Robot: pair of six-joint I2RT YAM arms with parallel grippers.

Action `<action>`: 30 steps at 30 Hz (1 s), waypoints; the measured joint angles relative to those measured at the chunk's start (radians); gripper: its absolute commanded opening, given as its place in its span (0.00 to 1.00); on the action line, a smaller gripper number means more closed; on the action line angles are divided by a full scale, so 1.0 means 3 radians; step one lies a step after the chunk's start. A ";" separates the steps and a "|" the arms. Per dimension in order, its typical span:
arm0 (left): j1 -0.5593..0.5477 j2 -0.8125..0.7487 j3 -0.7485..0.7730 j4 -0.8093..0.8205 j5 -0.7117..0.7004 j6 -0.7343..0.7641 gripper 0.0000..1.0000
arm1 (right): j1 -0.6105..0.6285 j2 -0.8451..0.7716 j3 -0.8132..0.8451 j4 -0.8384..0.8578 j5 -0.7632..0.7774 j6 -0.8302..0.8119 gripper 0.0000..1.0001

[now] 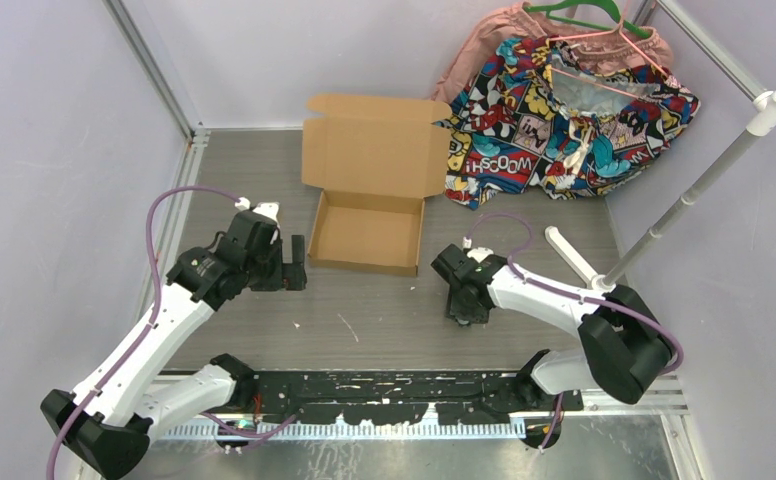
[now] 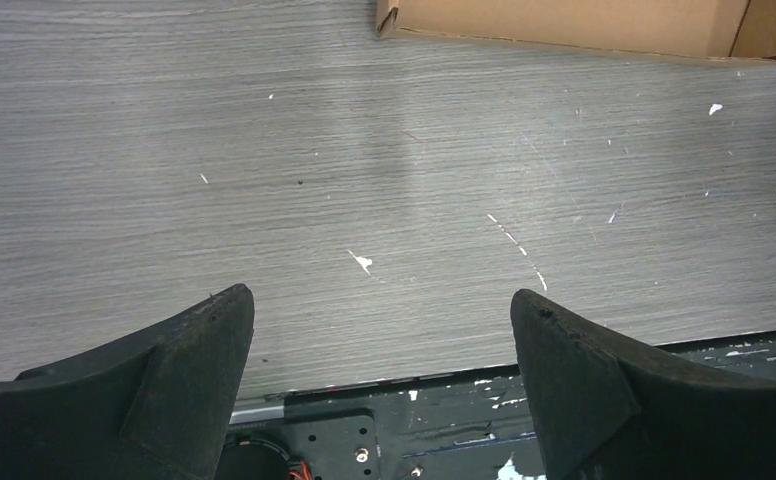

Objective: Fold the paper box
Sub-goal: Pick up the product from the center of the board, then place the product in the paper box.

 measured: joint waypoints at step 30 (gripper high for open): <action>0.0000 0.0000 0.0000 0.0005 -0.0080 0.0014 1.00 | 0.0000 0.0806 0.2004 -0.0596 0.0126 -0.0483 0.33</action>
